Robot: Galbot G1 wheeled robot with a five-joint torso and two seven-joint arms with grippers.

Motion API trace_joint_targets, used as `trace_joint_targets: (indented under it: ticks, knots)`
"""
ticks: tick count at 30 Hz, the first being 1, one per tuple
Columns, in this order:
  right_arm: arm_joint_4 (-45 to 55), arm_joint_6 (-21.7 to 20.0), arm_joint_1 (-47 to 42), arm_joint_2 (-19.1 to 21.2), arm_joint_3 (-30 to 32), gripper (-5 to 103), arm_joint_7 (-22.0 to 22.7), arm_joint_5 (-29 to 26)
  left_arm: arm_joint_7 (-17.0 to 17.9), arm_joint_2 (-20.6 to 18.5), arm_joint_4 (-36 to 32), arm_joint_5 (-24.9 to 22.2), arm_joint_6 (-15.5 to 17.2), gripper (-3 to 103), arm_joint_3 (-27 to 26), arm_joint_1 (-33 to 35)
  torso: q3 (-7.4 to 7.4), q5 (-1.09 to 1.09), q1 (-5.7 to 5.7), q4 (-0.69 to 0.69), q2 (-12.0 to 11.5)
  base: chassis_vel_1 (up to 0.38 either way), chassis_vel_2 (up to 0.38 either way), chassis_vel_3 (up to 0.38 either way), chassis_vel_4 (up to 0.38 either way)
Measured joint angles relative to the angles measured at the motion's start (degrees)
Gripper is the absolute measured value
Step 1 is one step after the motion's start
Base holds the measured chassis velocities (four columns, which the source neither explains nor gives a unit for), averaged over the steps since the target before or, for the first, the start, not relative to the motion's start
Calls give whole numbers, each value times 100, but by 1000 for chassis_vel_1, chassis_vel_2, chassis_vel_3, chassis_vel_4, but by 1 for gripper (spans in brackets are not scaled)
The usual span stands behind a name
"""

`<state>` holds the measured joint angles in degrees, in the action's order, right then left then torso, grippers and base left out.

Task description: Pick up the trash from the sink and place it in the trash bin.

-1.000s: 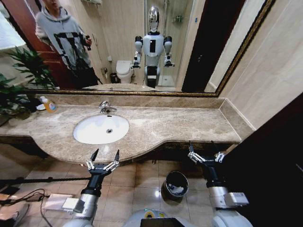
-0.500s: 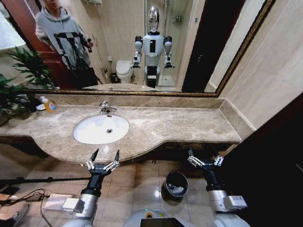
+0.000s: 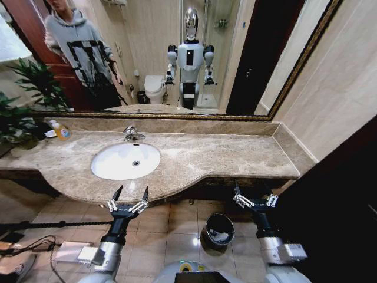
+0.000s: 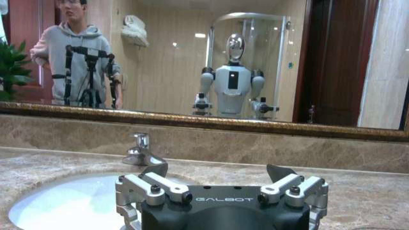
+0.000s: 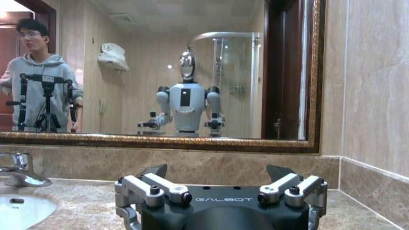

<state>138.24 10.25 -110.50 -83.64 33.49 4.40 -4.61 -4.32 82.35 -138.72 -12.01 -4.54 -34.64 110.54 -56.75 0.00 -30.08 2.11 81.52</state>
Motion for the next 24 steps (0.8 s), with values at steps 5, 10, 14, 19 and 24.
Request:
trace_joint_targets:
  ticks: [5,10,14,19,24]
  knots:
    - [0,-1,1,0,0,100,1,-2,0,0,0,0,0,100,0,0,0,0,0,0,0,0,0,0,0]
    - [0,-1,2,0,-1,100,2,-3,0,0,0,0,0,100,0,0,0,0,0,0,0,0,0,0,0]
    - [0,-2,2,0,-1,100,3,-4,0,0,0,0,0,100,0,0,0,0,0,0,0,0,0,0,0]
    - [-1,-4,2,0,-1,100,4,-4,0,0,0,0,0,100,0,0,0,0,0,0,0,0,0,0,0]
    - [-1,-4,2,0,-1,100,6,-4,0,0,0,0,0,100,0,0,0,0,0,0,0,0,0,0,0]
